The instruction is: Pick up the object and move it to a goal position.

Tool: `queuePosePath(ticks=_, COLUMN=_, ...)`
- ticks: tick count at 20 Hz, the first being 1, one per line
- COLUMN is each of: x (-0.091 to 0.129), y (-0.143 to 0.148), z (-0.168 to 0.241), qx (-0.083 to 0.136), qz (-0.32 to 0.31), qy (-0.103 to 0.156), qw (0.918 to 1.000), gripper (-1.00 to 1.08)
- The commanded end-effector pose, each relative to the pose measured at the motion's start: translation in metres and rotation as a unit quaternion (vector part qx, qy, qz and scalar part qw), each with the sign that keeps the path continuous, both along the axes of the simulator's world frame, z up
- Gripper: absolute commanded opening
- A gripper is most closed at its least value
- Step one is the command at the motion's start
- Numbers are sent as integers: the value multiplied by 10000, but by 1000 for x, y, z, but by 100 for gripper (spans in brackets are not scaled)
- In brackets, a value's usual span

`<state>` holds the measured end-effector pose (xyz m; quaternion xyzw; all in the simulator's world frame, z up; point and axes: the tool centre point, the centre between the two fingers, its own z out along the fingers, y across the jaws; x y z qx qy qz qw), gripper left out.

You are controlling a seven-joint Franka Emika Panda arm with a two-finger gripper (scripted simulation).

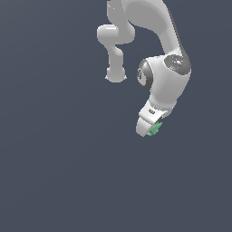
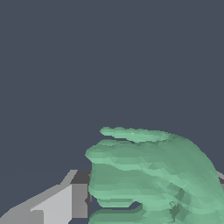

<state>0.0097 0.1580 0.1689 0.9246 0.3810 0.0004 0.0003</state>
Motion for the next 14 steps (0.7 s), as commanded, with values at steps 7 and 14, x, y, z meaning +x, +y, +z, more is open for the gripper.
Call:
queuePosePath(ticks=7, x=0, y=24, z=54, qx=2, qz=-2, qy=6, qw=10000, gripper=-100)
queuePosePath(ticks=14, x=2, y=28, z=64, qx=3, qz=-5, qy=5, qw=10000, gripper=-100)
